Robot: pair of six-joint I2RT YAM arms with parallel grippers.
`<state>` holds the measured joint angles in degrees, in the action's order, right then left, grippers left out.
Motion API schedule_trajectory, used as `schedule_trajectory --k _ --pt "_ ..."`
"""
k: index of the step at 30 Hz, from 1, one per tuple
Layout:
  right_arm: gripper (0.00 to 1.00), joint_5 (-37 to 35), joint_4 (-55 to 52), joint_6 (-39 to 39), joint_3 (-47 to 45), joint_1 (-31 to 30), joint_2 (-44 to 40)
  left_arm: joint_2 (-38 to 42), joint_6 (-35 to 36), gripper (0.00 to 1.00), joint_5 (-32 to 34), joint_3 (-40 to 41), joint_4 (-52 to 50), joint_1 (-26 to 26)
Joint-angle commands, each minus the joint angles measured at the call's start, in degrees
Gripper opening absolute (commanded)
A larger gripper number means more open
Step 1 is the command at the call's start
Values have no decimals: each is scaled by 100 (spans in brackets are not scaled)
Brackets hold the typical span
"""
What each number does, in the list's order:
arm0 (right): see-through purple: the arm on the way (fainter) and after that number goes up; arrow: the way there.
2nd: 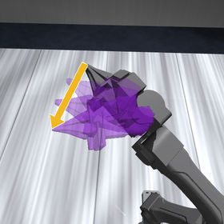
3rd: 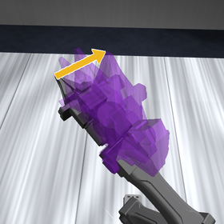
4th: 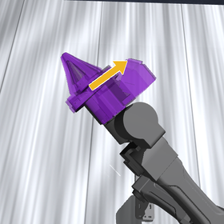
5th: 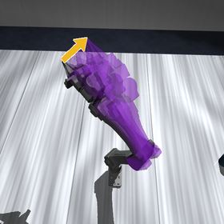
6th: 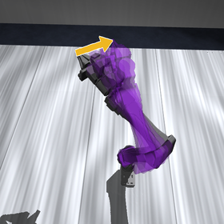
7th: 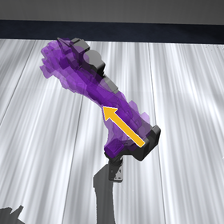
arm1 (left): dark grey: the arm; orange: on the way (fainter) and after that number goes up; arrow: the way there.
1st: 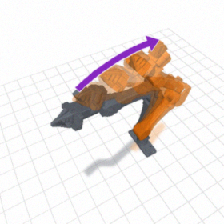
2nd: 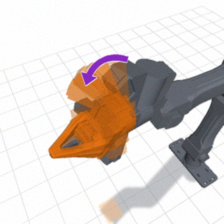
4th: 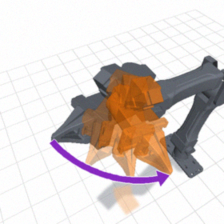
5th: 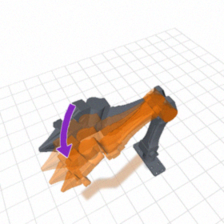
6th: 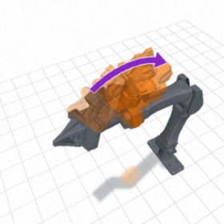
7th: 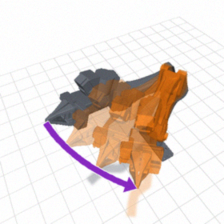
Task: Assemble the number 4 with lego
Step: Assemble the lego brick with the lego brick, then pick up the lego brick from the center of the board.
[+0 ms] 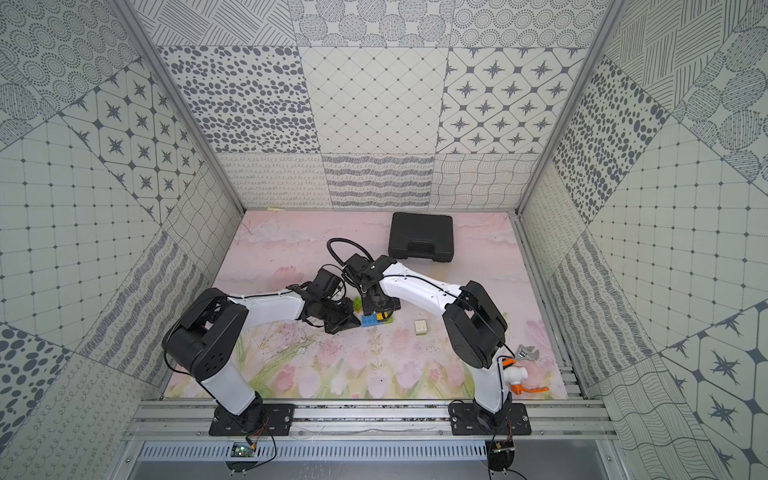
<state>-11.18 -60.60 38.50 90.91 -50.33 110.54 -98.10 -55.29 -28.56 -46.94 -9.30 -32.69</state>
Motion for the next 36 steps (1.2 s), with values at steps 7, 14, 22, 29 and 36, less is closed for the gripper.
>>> schedule_trajectory --k 7,14,22,29,36 --pt "76 -216 6 -60 -1149 401 -1546 -205 176 2 679 2 -1017 -32" --pt "76 201 603 -587 -2705 941 -2066 -393 189 1 634 -128 -957 -45" --pt "66 583 1180 -798 -2986 1135 -1587 -243 220 1 843 -91 -1124 3" --pt "55 410 1138 -778 -3093 1131 -1572 -25 315 1 944 -11 -1276 210" --pt "39 322 1049 -741 -3155 1148 -1495 -16 334 1 904 -18 -1272 245"
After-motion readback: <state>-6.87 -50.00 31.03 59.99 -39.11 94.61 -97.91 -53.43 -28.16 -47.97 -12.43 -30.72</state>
